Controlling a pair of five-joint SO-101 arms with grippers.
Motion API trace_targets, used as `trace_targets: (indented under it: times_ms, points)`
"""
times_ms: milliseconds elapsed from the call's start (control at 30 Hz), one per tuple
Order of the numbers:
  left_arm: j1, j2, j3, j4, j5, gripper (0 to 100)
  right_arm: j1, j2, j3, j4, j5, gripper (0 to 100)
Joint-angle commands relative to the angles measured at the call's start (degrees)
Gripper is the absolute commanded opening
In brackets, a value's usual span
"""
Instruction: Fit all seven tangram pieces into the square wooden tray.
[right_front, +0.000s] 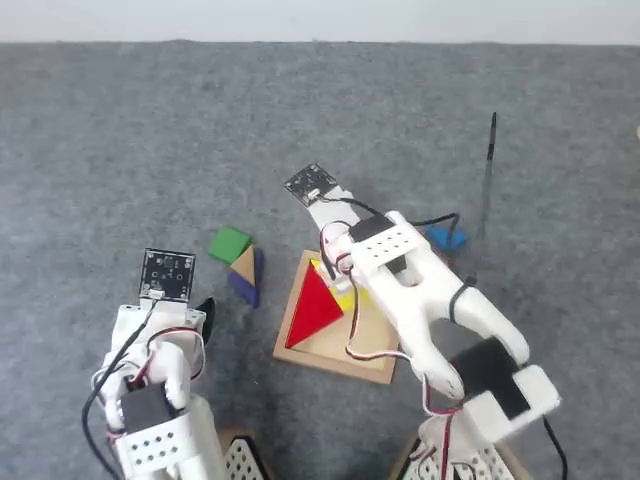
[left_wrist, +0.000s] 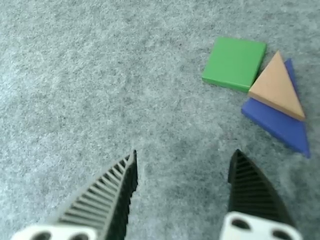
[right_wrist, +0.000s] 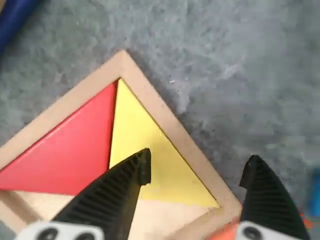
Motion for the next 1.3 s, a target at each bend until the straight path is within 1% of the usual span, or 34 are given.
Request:
trace_targets:
  times_ms: [0, 100, 167, 233, 333, 433, 500, 667, 900, 1267]
  points:
    - [0.09, 0.26, -0.40, -0.18, -0.62, 28, 3.30, -15.60, 1.32, 2.95, -0.70, 29.6]
    - [0.09, 0.26, -0.40, -0.18, -0.62, 28, 7.96, -26.59, 6.77, 4.70, -0.70, 29.6]
    - [0.09, 0.26, -0.40, -0.18, -0.62, 28, 12.44, -30.81, 10.99, 4.88, -0.97, 29.6]
    - [0.09, 0.26, -0.40, -0.18, -0.62, 28, 16.22, -31.60, 15.21, 3.65, -1.23, 29.6]
    - [0.09, 0.26, -0.40, -0.18, -0.62, 28, 19.12, -29.32, 20.66, -0.22, -2.20, 29.6]
    - [0.09, 0.26, -0.40, -0.18, -0.62, 28, 19.56, -25.45, 23.21, -3.65, -7.21, 29.6]
    - [0.09, 0.26, -0.40, -0.18, -0.62, 28, 19.47, -23.25, 23.30, -4.79, -8.62, 29.6]
    - [0.09, 0.26, -0.40, -0.18, -0.62, 28, 20.18, -19.65, 22.86, -4.70, -7.74, 29.6]
    - [0.09, 0.26, -0.40, -0.18, -0.62, 28, 25.89, -19.03, 23.03, -4.88, -7.74, 29.6]
    - [0.09, 0.26, -0.40, -0.18, -0.62, 28, 25.71, -19.21, 23.56, -4.35, -7.65, 29.6]
